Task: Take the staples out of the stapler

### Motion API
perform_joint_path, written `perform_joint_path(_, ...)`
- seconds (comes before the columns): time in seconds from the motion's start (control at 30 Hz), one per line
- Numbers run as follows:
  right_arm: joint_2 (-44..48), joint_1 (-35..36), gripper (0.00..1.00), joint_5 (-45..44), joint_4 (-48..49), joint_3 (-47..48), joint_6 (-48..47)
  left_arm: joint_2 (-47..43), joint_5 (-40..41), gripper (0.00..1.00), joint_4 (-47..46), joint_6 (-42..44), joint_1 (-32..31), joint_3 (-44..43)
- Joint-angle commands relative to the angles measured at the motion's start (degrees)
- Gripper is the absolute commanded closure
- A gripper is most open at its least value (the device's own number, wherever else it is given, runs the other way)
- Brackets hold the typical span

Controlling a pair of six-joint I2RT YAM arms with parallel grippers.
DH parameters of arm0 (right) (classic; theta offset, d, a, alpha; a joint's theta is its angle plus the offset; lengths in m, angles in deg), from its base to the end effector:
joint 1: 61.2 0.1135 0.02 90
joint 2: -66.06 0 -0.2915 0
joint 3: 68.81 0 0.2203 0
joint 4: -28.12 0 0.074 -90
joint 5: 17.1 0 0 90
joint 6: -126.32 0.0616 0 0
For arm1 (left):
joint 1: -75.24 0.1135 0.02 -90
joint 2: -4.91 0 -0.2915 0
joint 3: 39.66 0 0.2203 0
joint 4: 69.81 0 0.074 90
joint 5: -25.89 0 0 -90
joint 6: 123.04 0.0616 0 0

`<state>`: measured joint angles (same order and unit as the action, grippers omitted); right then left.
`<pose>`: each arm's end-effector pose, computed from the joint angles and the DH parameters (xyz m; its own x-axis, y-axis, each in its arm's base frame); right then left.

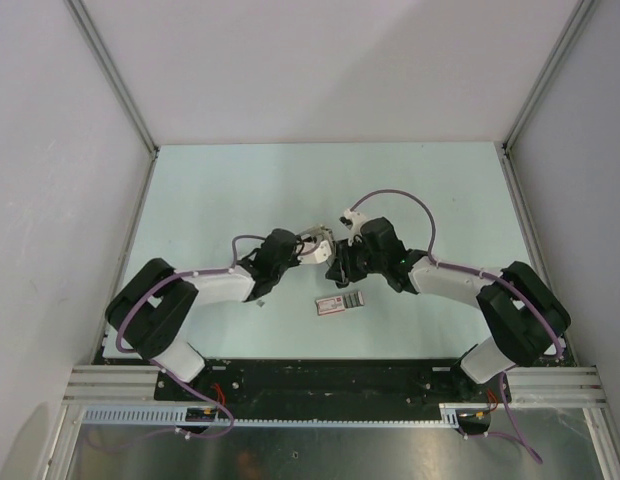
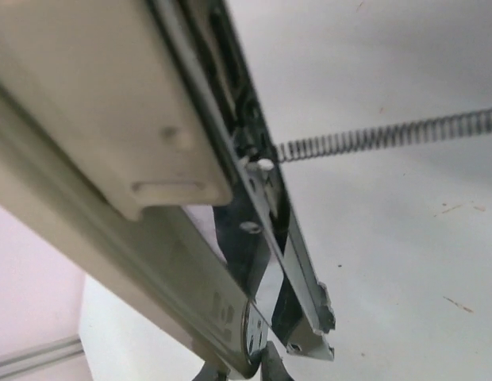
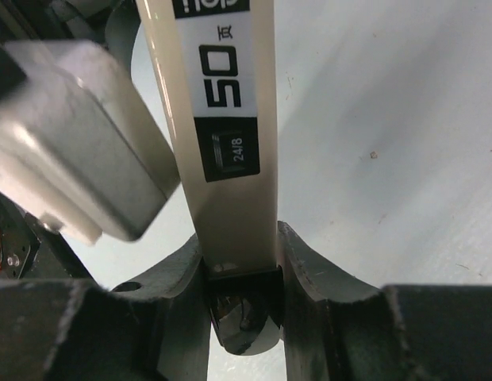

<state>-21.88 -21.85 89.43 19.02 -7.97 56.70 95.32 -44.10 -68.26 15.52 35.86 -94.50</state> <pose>0.2309 0.2120 0.2259 -0.7016 -0.1436 -0.6979 -0.5772 0.6889 0.4385 0.2502 -0.1781 0.1973 -0.0199 0.9276 -0.3729 0.6047 0.3082 0.7344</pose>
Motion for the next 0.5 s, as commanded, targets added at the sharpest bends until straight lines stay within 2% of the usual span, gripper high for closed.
perform_joint_path(0.0,1.91,-0.94,1.00,-5.70,6.22,1.37,3.62,0.39,8.05,0.91,-7.46,12.11,-4.49,3.32)
perform_joint_path(0.3,4.89,-2.33,1.00,-6.37,0.66,-0.12,-1.52,1.24,10.30,0.91,-16.93,22.37,-5.09,9.38)
perform_joint_path(0.47,5.37,-2.63,1.00,-5.74,1.08,-0.30,-1.47,1.31,10.83,0.91,-18.91,24.40,-5.85,9.77)
